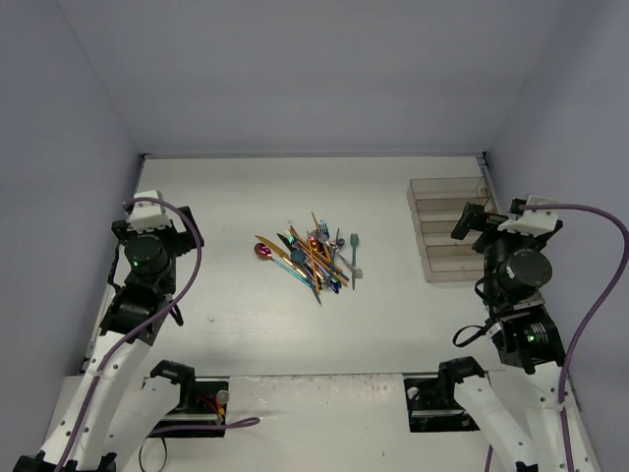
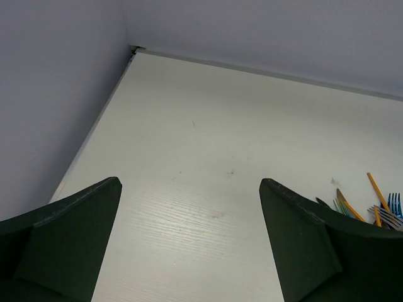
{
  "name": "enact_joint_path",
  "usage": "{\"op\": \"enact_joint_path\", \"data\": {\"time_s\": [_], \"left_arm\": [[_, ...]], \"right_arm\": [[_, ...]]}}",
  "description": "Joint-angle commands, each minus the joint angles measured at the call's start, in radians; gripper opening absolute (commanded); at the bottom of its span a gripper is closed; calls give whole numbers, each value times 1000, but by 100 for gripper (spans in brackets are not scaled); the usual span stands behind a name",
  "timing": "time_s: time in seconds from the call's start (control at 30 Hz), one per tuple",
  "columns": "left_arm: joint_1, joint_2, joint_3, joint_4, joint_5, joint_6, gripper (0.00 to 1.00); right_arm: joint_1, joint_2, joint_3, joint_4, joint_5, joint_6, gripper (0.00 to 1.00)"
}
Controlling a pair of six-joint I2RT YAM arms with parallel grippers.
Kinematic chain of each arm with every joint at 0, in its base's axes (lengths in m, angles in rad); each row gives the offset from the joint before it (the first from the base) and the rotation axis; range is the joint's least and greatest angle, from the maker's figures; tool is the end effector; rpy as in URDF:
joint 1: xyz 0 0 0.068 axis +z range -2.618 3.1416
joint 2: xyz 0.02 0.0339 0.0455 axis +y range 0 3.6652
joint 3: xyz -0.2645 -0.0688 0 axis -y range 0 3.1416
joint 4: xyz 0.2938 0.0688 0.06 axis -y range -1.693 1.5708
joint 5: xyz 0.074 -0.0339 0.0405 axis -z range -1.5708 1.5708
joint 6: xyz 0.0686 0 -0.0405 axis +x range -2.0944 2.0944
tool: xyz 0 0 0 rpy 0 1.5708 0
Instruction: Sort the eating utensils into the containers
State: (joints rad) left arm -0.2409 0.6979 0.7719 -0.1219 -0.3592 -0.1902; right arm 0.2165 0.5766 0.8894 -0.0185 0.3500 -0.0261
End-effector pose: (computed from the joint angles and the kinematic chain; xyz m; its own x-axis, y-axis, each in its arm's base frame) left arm 0.2427 -0.0348 0.3584 -0.0234 -0.1765 -0.9840 -0.1243 0.9772 -0.1723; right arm 0.1924 0.0182 0.4454 0.2801 0.0365 -0.9593 0.1261 0.9892 0.0745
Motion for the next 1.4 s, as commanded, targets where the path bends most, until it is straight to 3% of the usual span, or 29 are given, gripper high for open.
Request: {"op": "enact_joint_path", "data": {"time_s": [0.0, 0.17, 0.47, 0.7, 0.87, 1.23, 1.37], "left_arm": [[2, 5, 20, 77, 17, -6, 90], [2, 8, 21, 70, 17, -5, 90], [2, 19, 24, 64, 28, -13, 90], [2, 16, 22, 64, 32, -15, 90], [-1, 14, 17, 58, 27, -16, 90], [-12, 14, 7, 67, 28, -13, 90], [-14, 16, 5, 68, 23, -10, 90]], "right_arm": [[3, 29, -19, 78, 12, 15, 100], [3, 60, -33, 80, 63, 103, 100], [17, 333, 64, 65, -99, 190, 100], [241, 617, 141, 58, -17, 302, 100], [316, 814, 202, 58, -7, 412, 99], [414, 1150, 314, 57, -13, 639, 63], [444, 1215, 319, 57, -1, 700, 55]]}}
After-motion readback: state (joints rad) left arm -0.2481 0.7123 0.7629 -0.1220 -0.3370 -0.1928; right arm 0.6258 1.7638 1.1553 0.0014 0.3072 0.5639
